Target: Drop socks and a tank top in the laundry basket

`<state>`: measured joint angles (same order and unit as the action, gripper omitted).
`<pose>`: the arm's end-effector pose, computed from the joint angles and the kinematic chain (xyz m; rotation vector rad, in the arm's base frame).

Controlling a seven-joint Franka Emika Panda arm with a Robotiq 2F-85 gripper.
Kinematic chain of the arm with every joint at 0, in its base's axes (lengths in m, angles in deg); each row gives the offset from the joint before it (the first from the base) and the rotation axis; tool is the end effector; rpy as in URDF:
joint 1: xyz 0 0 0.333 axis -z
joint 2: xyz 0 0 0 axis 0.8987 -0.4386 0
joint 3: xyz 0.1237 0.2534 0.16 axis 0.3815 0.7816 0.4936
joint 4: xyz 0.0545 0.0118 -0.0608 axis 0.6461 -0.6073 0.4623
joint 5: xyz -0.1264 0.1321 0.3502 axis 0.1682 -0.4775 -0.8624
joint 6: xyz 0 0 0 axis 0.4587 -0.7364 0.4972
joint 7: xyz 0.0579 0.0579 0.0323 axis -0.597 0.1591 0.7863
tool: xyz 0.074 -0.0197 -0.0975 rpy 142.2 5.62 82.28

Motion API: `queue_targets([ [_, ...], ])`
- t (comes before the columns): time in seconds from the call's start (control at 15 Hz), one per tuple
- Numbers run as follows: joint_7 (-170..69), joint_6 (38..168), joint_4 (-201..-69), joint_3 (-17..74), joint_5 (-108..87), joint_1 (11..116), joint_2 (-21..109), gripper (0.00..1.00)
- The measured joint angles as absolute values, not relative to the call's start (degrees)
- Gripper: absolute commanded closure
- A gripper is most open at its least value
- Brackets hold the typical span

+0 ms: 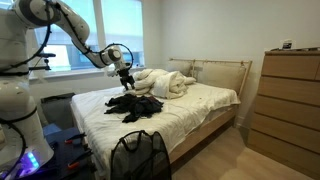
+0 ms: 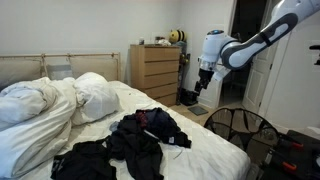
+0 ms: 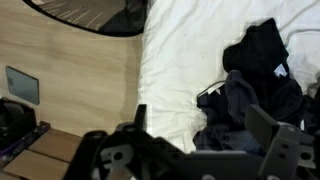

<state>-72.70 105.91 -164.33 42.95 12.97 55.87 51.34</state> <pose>0.5539 0.1795 0.3405 2.8837 0.2486 0.3300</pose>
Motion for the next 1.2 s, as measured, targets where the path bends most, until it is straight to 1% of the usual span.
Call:
queue_targets([
  [0.27, -78.09, 108.61, -154.10, 39.12, 18.35, 50.60, 39.78, 0.00],
  [0.67, -78.25, 108.83, -133.91, 33.84, 16.95, 44.36, 24.18, 0.00],
  [1.2, -72.75, 104.12, -109.88, 33.05, 7.25, 40.00, 10.41, 0.00],
])
